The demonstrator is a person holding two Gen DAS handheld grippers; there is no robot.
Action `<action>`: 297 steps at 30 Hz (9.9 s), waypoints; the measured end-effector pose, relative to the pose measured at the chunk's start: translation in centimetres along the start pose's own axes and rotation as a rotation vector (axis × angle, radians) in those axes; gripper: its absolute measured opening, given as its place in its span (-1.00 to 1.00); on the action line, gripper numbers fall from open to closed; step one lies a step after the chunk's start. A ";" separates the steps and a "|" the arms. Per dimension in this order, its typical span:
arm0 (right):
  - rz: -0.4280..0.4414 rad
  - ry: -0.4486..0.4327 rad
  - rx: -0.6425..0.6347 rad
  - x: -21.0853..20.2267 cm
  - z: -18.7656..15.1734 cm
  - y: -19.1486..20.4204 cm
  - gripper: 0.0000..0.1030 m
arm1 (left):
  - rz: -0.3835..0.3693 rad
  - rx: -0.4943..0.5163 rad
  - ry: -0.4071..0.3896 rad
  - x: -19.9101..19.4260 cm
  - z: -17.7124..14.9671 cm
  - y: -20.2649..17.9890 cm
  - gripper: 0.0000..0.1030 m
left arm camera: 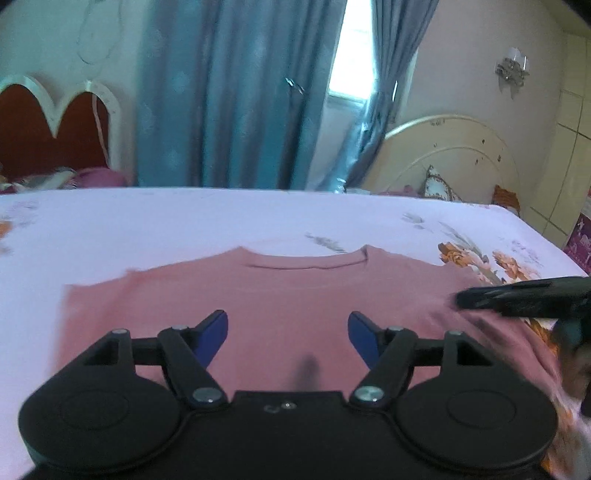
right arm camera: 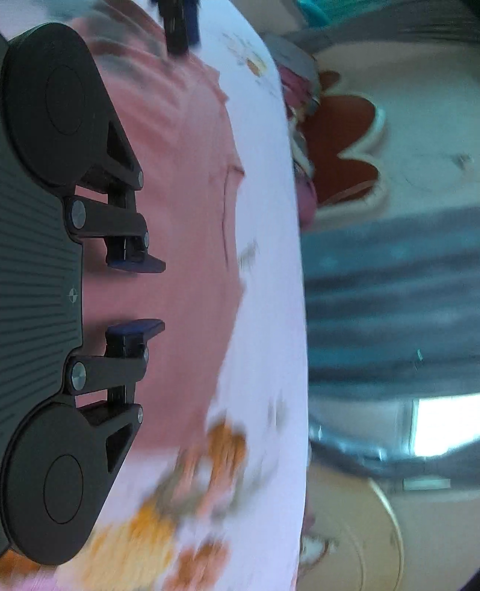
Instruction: Fold small clothes
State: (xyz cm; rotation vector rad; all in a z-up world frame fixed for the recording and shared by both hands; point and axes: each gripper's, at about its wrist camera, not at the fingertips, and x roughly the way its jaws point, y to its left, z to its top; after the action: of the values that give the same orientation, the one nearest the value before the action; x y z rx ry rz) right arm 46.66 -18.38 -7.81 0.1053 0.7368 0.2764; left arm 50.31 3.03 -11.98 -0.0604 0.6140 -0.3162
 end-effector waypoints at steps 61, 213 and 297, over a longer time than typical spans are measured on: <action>-0.165 0.028 0.014 -9.5 -12.4 -2.8 -0.02 | 0.211 -0.051 0.079 -11.0 -11.5 3.8 0.72; 0.110 0.115 0.299 -3.2 -1.7 -17.7 -0.33 | -0.159 -0.120 0.164 -0.1 -0.1 -8.9 -0.62; -0.187 0.188 -0.152 -1.6 -2.9 -7.9 -1.00 | -0.088 0.017 0.232 2.6 -1.6 -7.4 0.81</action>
State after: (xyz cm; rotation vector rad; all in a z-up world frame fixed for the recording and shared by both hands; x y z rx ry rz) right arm 45.26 -26.45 -10.45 -0.1354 0.9030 0.1645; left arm 49.33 -4.78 -13.65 -0.0347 0.8399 -0.4168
